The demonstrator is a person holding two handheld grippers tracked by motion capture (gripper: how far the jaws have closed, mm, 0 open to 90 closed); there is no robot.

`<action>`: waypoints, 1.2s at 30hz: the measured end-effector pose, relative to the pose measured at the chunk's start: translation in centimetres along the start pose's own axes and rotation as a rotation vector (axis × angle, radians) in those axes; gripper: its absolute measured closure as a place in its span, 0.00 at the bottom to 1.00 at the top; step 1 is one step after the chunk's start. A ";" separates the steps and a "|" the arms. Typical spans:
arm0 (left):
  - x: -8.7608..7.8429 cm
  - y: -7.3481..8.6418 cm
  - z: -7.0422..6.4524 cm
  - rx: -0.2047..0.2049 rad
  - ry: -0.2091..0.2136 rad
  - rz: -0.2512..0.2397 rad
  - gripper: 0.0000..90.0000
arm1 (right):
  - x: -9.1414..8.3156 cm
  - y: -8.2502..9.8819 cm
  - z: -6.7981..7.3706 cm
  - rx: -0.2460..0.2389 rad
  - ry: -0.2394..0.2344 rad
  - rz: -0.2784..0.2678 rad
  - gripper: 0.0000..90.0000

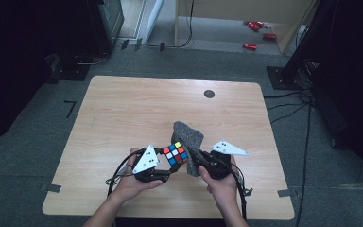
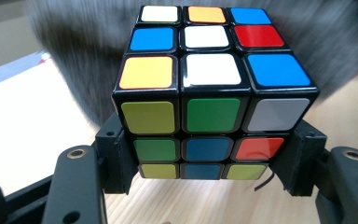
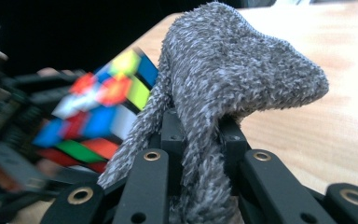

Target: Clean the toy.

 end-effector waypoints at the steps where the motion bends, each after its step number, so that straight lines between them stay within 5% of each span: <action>1: 0.2 0.1 -0.1 0.000 -0.002 0.012 0.39 | -0.3 -0.2 0.2 -0.002 -0.006 -0.013 0.87; 5: 0.0 -0.1 -0.3 0.011 -0.019 0.002 0.39 | -0.7 -0.5 0.6 -0.024 -0.007 -0.042 0.87; 8: -0.6 -0.5 -0.2 -0.004 0.015 -0.049 0.39 | -0.1 0.0 0.1 -0.010 0.003 -0.012 0.87; 14: 0.1 0.0 -0.4 0.007 0.022 -0.008 0.39 | -0.4 -0.2 0.3 -0.008 -0.005 -0.019 0.87; 18: -0.3 -0.4 -0.7 0.014 0.024 -0.042 0.39 | -0.6 -0.4 0.4 -0.017 -0.004 -0.034 0.87; 22: -0.8 -0.6 -0.2 -0.020 0.044 -0.068 0.39 | 0.2 0.2 -0.1 0.005 0.005 0.000 0.87; 31: -0.2 -0.2 -0.4 -0.007 0.032 -0.025 0.39 | -1.1 -0.8 1.2 -0.073 0.025 -0.061 0.87; 36: -0.8 -0.3 0.2 -0.041 0.053 -0.059 0.39 | 0.2 0.3 0.2 -0.038 0.034 -0.005 0.87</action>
Point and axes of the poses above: each handheld gripper's, and its own axes: x roughly forward along the jaws, y roughly out of its underside, z roughly to its left, the point moved 3 cm from there along x, roughly forward along the jaws, and after that the axes turned 9 degrees about z, right-handed, at the moved point
